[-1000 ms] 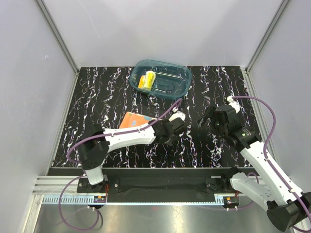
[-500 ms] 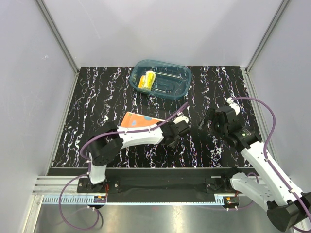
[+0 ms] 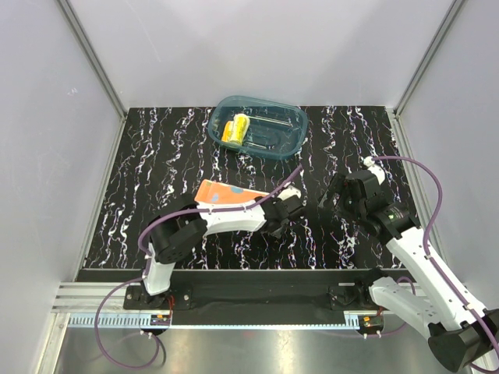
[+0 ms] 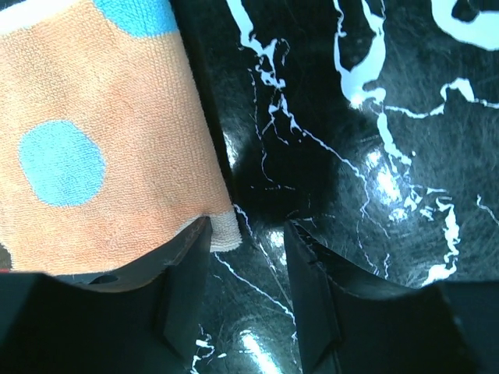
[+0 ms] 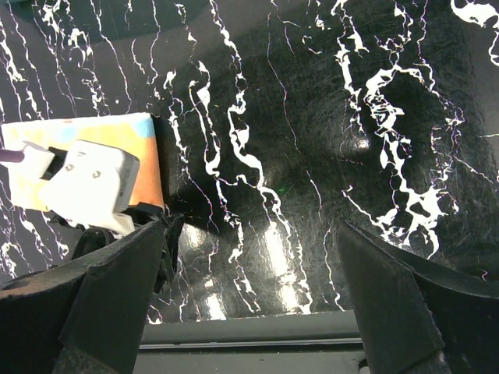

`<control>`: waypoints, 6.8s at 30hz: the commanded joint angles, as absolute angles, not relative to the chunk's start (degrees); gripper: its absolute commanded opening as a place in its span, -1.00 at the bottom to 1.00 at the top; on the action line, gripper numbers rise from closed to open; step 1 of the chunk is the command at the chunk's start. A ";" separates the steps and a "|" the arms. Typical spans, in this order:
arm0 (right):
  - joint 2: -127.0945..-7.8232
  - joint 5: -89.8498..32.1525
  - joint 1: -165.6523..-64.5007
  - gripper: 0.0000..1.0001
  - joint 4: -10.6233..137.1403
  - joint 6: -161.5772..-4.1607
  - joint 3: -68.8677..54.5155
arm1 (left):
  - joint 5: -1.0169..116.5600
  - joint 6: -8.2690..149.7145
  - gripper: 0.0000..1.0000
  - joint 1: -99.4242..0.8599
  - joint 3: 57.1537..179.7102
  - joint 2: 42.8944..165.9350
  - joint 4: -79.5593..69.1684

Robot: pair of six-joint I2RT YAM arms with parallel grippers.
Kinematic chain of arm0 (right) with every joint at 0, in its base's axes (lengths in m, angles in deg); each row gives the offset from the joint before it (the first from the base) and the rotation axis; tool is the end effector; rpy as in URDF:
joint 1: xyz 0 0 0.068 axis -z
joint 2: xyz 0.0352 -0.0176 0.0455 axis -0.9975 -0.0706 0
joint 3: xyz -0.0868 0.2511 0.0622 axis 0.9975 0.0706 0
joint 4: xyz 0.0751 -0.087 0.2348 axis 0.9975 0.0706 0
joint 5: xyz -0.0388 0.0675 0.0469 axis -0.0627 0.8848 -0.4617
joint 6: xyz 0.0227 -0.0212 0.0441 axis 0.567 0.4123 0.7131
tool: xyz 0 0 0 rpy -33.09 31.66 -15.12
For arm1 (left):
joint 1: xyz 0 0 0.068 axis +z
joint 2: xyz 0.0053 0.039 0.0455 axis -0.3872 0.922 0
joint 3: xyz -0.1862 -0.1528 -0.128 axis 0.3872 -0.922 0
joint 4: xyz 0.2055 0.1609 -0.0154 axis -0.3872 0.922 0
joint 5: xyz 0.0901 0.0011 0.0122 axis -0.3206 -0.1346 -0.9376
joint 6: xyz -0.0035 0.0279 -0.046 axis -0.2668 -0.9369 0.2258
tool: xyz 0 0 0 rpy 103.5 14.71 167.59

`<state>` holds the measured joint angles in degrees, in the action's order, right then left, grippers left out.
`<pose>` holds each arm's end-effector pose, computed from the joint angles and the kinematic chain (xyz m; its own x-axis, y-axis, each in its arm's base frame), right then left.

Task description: Roll the towels

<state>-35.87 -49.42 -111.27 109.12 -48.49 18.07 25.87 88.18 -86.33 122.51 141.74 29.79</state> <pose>0.1559 0.0647 0.3004 -0.6669 0.3946 -0.6321 0.2179 0.9145 0.3409 0.1875 -0.3448 0.1597 -0.7320 0.4731 -0.4903 0.4597 0.8741 0.1571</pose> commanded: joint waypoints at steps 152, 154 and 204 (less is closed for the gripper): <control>-93.78 0.25 -127.79 -0.94 72.69 -62.18 1.40 | 53.56 114.69 -1.00 -54.34 82.12 106.53 16.50; -94.22 1.21 -127.79 -0.94 71.19 -61.56 1.31 | 53.12 113.99 -1.00 -54.34 82.82 106.62 17.38; -103.54 2.27 -125.15 -1.00 67.85 -62.44 5.18 | 25.08 85.95 -0.05 -82.55 95.66 102.04 22.40</control>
